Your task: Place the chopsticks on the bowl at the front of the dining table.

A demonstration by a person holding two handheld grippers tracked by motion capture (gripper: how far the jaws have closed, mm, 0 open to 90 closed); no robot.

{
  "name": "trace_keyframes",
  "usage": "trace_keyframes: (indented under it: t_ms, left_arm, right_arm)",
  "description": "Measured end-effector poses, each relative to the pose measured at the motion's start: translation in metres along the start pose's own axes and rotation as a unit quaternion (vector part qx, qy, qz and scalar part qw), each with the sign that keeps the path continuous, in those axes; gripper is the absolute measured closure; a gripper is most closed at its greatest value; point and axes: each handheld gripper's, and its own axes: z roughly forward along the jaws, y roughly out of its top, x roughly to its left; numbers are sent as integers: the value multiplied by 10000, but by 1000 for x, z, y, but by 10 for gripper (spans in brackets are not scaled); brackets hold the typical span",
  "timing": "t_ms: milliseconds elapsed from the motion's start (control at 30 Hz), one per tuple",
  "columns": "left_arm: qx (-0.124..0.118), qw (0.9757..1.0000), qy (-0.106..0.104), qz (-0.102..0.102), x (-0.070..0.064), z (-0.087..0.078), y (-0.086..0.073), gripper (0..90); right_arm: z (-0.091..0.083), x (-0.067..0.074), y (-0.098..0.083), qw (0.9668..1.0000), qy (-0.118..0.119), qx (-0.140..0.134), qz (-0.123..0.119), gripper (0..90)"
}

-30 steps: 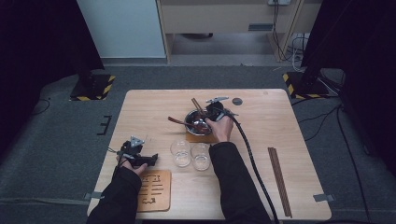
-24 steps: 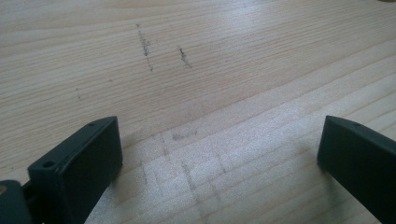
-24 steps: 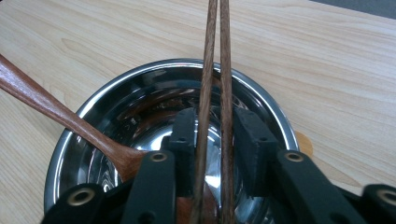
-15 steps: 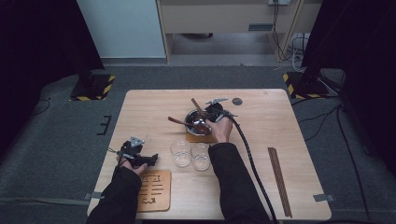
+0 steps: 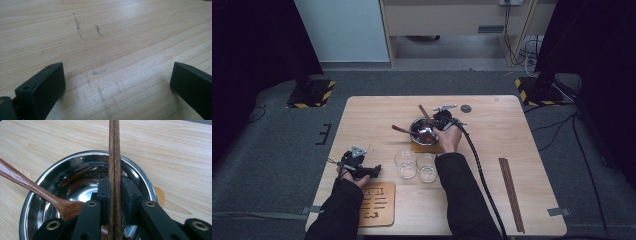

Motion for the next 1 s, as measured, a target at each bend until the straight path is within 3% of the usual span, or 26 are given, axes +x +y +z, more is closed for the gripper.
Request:
trace_keyframes:
  t_ms: [400, 1000]
  left_arm:
    - [-6, 10000, 2, -1, 0, 0, 0, 0]
    - [-8, 10000, 1, -2, 0, 0, 0, 0]
  right_arm:
    - [-9, -2, 3, 9999, -8, -127, 18, 601]
    - [-52, -10, 11, 9987, -110, -482, -74, 437]
